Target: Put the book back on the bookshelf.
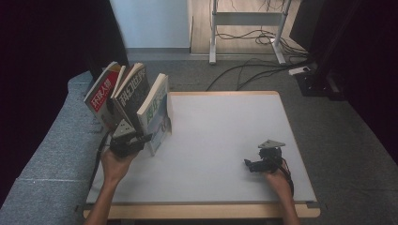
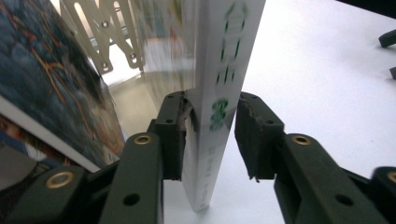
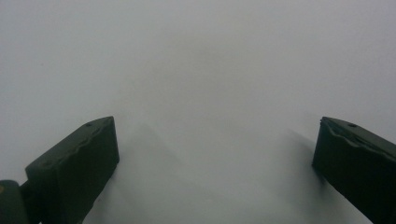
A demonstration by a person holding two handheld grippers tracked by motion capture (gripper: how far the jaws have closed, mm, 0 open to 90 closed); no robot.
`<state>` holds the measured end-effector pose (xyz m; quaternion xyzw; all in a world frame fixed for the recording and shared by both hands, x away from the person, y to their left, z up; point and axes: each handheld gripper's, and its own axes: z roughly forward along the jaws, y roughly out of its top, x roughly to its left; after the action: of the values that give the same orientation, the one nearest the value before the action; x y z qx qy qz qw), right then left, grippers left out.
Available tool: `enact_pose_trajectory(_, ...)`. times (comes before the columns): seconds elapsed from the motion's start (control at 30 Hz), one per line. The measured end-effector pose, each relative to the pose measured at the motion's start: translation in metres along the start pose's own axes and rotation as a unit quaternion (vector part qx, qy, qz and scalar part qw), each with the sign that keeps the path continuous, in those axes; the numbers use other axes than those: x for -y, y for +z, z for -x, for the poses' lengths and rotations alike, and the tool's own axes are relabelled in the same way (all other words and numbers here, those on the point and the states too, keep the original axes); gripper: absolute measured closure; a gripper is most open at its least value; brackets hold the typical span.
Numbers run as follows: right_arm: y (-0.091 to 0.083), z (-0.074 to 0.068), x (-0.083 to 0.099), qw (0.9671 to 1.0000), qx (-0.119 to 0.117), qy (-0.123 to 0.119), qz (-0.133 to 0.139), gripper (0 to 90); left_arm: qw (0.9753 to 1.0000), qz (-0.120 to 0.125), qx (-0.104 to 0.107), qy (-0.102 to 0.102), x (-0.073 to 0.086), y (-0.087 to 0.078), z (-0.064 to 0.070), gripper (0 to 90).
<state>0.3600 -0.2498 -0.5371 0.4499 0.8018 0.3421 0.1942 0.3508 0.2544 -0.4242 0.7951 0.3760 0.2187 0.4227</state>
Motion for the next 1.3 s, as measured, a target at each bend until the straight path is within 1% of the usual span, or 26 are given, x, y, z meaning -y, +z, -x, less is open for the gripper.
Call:
enact_pose_trajectory(0.07,0.0,0.0,0.0,1.0,0.0,0.0,0.0,0.0,1.0,-0.003,-0.001,-0.001,0.003,0.002,0.0,68.3)
enact_pose_trajectory(0.13,0.0,0.0,0.0,1.0,0.0,0.0,0.0,0.0,1.0,0.001,0.0,-0.004,0.004,0.002,-0.001,69.0)
enact_pose_trajectory(0.2,0.0,0.0,0.0,1.0,0.0,0.0,0.0,0.0,0.9999,0.003,0.0,-0.01,0.003,0.003,-0.001,69.4)
enact_pose_trajectory(0.23,0.0,0.0,0.0,1.0,0.0,0.0,0.0,0.0,0.9999,0.002,-0.004,-0.009,0.001,0.005,-0.001,69.5)
enact_pose_trajectory(0.43,0.0,0.0,0.0,1.0,0.0,0.0,0.0,0.0,0.9998,-0.006,-0.017,-0.001,-0.007,0.014,-0.001,69.6)
enact_pose_trajectory(0.67,0.0,0.0,0.0,1.0,0.0,0.0,0.0,0.0,0.9996,-0.004,-0.025,-0.008,-0.01,0.02,-0.006,69.6)
enact_pose_trajectory(0.73,0.0,0.0,0.0,1.0,0.0,0.0,0.0,0.0,0.9996,-0.007,-0.028,-0.005,-0.013,0.022,-0.006,69.4)
enact_pose_trajectory(0.9,0.0,0.0,0.0,1.0,0.0,0.0,0.0,0.0,0.9993,-0.015,-0.033,0.01,-0.019,0.028,-0.002,68.6)
enact_pose_trajectory(1.3,0.0,0.0,0.0,1.0,0.0,0.0,0.0,0.0,0.9993,-0.017,-0.034,0.007,-0.029,0.042,0.002,67.9)
